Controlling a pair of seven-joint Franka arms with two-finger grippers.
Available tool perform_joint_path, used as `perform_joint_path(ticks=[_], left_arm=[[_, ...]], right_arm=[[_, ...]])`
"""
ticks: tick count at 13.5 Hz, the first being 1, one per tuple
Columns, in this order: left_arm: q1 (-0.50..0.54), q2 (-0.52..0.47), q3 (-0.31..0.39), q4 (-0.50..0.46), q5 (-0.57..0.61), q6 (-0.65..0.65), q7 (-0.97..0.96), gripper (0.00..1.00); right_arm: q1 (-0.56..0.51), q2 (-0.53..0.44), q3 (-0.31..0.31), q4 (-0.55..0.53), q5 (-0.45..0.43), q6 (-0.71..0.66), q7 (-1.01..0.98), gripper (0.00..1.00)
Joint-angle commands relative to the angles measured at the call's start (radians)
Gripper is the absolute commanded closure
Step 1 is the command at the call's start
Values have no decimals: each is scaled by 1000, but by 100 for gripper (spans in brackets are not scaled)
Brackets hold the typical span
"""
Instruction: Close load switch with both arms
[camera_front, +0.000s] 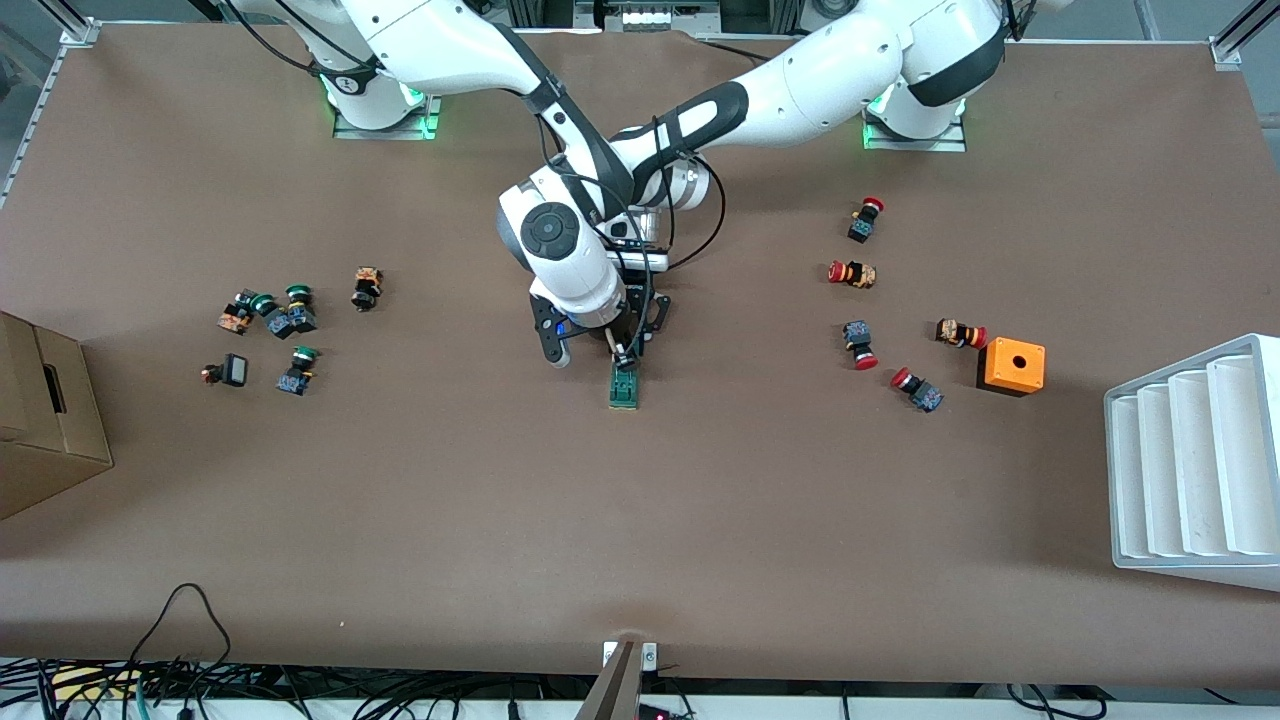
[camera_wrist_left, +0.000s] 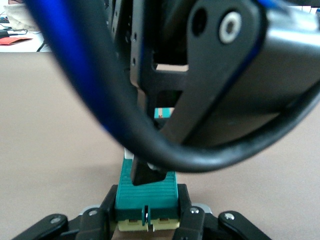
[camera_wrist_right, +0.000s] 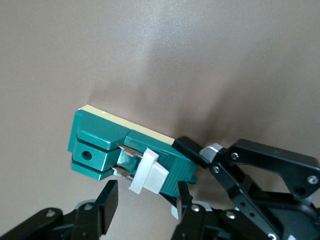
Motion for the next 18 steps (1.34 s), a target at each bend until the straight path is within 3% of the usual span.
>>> perform_joint_path(ticks=[1,9,14,18], left_arm=[[-9,30,10,31,48,26,-11,58],[-9,30,10,31,50,26,-13,58],[-9,30,10,31,50,26,-11,58],[-9,30,10,31,50,26,-11,58]], right_arm=[[4,-13,1,-26,-18,26,-2,44],[4,4,1,-40,-26,45,-4,44],[-1,13,-2,-24,-35,59,-8,59],[-4,8,-5,-4,-34,58,-13,64]])
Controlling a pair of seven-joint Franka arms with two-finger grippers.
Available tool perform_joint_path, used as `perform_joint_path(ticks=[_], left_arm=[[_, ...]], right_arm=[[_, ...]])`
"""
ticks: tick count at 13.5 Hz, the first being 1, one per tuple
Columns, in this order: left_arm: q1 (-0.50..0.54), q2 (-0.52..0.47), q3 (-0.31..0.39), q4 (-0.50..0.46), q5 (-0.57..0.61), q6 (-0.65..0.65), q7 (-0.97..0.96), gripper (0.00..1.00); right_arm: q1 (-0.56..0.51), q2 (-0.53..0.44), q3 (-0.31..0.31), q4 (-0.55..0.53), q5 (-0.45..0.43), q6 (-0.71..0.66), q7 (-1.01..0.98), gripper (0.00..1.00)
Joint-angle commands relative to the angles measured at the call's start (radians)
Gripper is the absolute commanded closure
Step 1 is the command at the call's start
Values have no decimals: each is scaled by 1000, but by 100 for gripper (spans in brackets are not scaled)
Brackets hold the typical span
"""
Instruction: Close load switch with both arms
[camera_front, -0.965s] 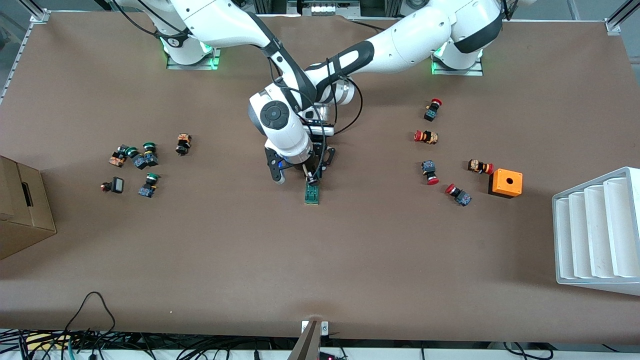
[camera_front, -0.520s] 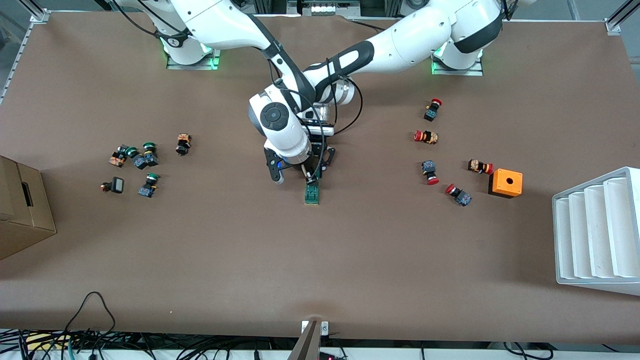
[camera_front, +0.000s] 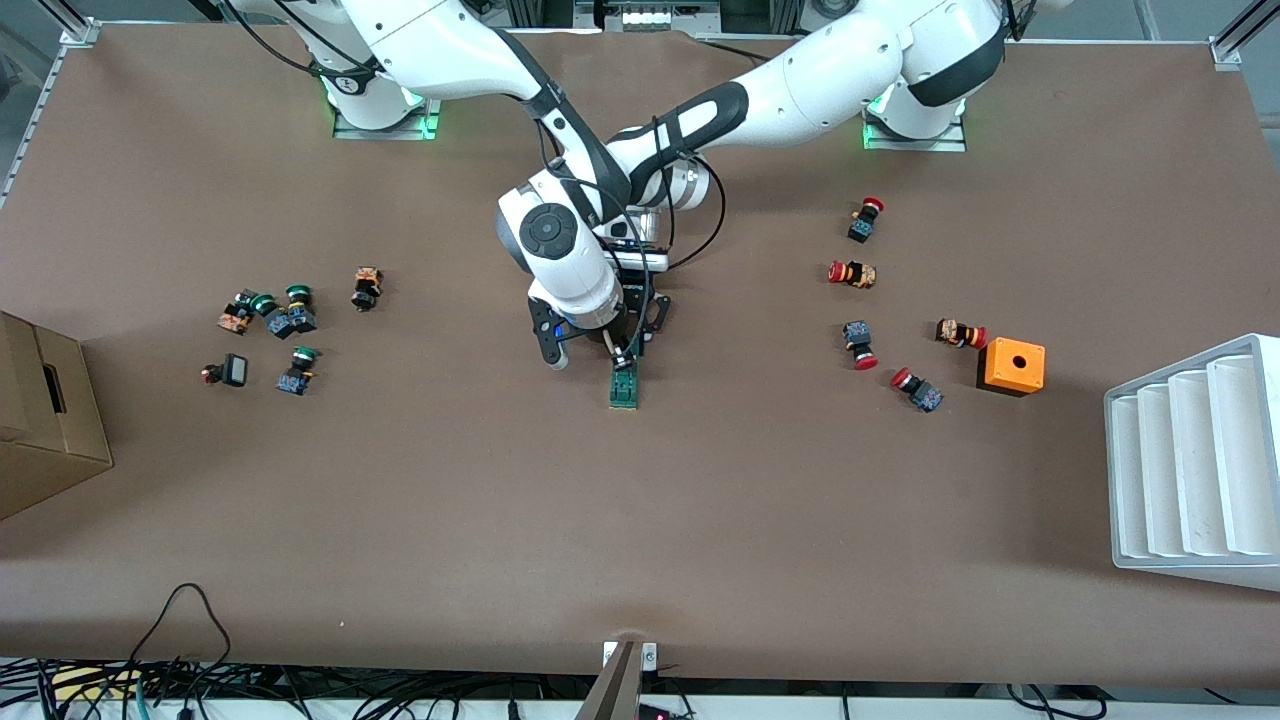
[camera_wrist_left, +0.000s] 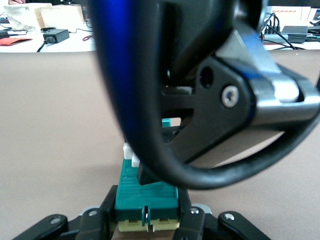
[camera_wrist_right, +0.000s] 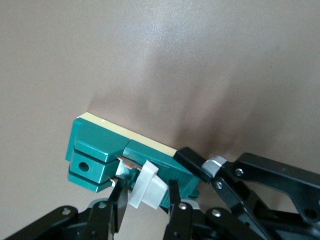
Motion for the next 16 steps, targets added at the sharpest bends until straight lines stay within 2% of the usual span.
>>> perform_joint_path(ticks=[1,16], left_arm=[[-7,30,10,31,50,26,-11,58],[-7,30,10,33,50,26,-11,58]], right_arm=[[-4,-2,-4,18,-17,15,-8,64],[-28,-7,-8,79,-11,-37,-12,66]])
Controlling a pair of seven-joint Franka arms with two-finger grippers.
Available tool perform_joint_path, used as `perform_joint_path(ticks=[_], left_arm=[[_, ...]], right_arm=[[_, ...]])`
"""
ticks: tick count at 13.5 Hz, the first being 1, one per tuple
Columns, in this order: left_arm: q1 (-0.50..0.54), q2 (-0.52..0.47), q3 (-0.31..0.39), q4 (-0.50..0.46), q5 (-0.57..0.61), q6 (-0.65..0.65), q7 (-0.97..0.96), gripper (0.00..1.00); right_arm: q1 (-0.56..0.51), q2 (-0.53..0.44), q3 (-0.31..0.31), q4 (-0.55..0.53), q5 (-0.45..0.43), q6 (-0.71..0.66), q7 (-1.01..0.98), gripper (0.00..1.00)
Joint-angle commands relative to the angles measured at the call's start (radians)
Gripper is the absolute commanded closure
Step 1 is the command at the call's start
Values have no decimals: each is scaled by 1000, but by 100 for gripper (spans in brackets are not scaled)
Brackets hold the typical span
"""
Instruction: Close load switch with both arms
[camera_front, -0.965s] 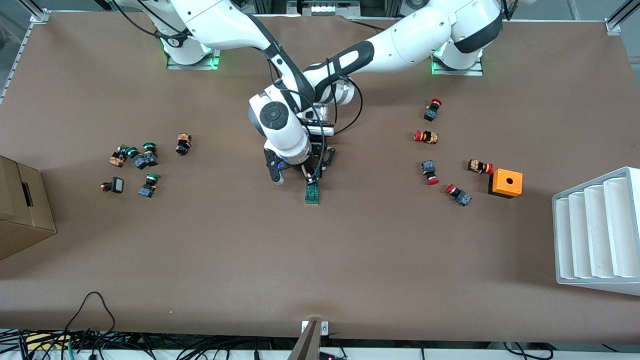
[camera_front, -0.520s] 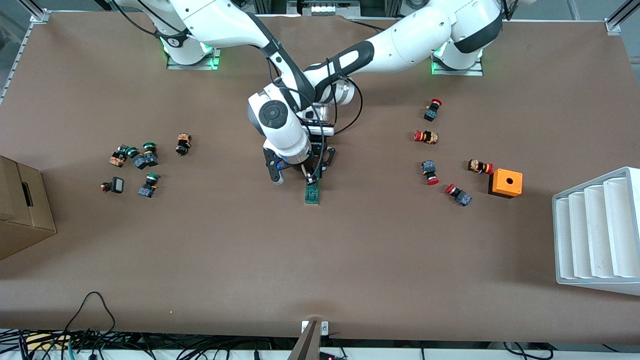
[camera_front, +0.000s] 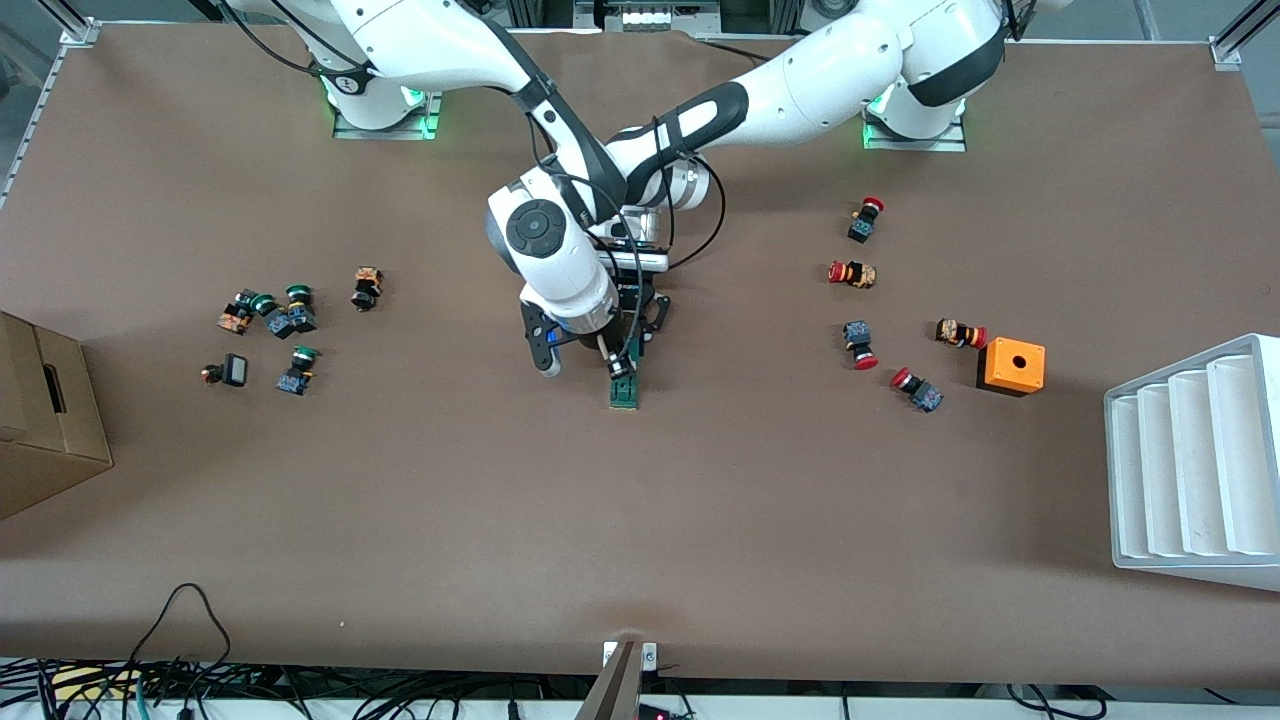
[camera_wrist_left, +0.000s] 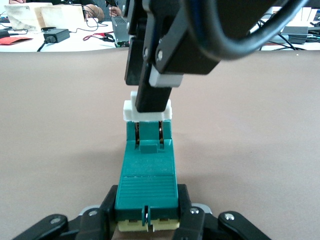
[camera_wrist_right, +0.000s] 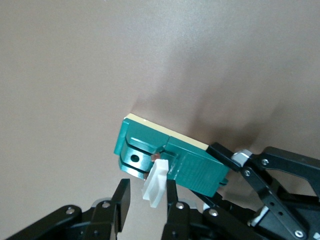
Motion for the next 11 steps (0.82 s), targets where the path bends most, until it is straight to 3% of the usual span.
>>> perform_joint_path(ticks=[1,11], left_arm=[[-7,30,10,32,50,26,-7,58],[-7,30,10,32,50,26,-7,58]], right_arm=[[-5,17,4,27,-12,-2,-7,66],[-8,25,4,28,-11,-3,-7,77]])
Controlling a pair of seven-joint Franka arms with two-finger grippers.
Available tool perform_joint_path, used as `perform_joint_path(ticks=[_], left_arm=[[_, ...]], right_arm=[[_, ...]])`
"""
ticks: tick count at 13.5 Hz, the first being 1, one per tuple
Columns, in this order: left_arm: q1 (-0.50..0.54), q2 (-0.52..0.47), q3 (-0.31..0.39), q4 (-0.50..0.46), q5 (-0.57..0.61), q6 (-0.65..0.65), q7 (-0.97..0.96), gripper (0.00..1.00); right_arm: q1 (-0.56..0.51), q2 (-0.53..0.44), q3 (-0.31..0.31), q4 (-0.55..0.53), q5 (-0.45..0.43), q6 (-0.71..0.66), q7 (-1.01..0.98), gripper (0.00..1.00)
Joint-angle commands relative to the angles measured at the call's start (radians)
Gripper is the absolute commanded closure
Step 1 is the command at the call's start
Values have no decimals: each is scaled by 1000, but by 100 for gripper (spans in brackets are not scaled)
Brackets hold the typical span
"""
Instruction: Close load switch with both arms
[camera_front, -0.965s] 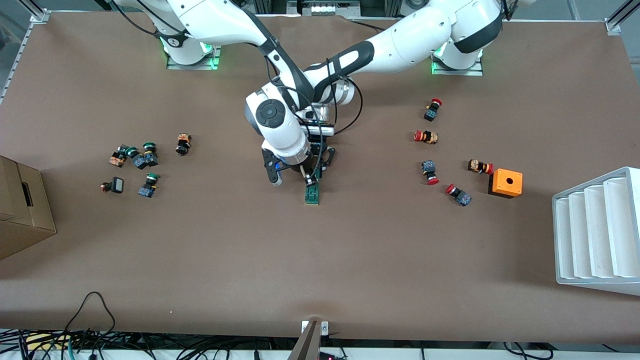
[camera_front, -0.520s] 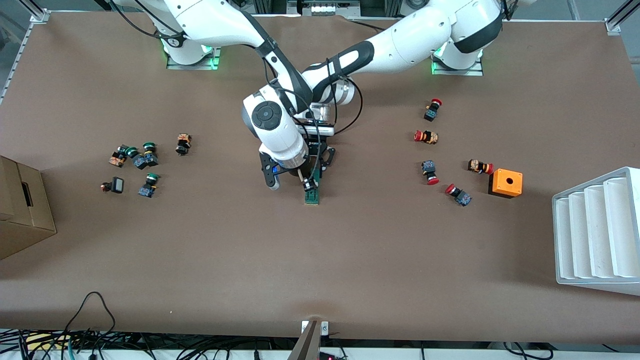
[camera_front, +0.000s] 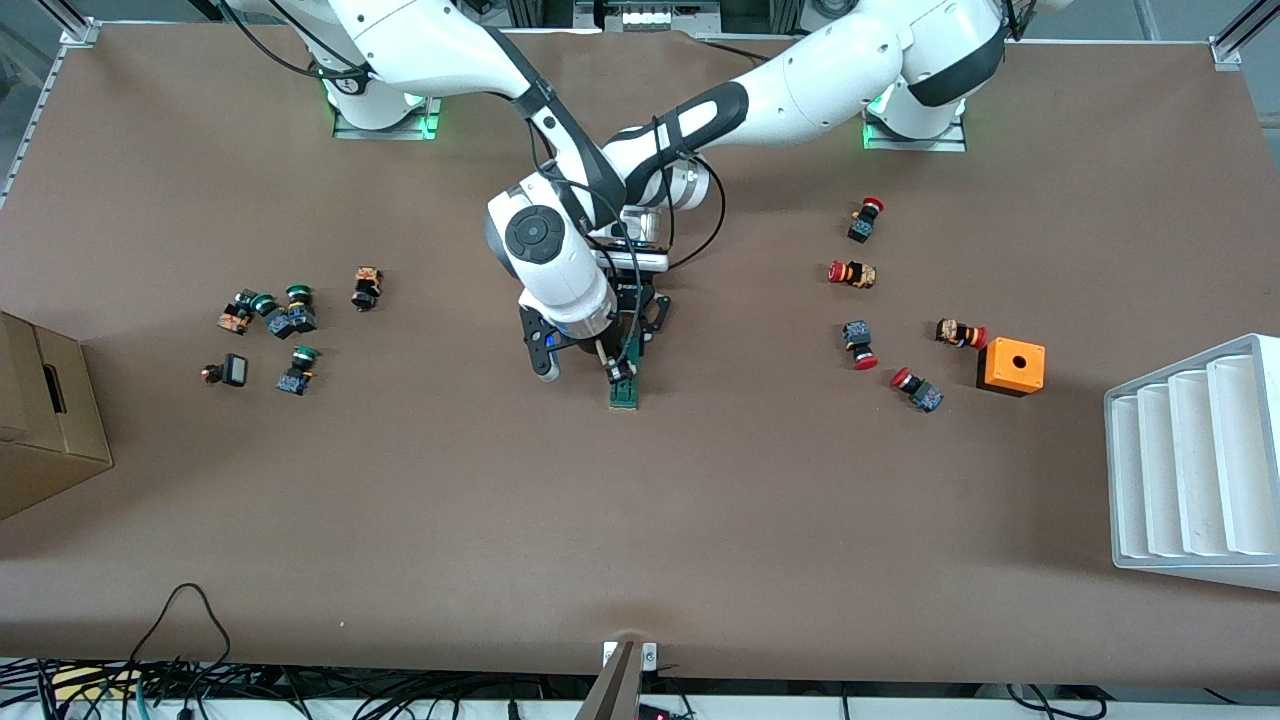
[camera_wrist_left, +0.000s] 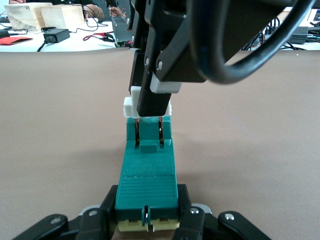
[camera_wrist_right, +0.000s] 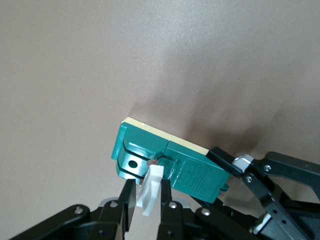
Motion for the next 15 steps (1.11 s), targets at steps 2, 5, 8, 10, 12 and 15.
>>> perform_joint_path(ticks=[2,5,8,10,12,15], left_arm=[[-7,30,10,32,50,26,-7,58],[-7,30,10,32,50,26,-7,58],[-7,30,10,32,50,26,-7,58],[-7,30,10,32,50,26,-7,58],[-7,30,10,32,50,26,-7,58],[-7,30,10,32,50,26,-7,58]], right_arm=[[-12,12,4,30,-9,-5,-5,78],[-32,36,7,101,-8,-60,-5,78],[-32,47,7,112,-8,-62,-1,78],[-30,53,8,112,-8,-60,4,78],[-29,64,8,117,-8,-56,7,78],[-32,76,8,132,-8,-54,2,78]])
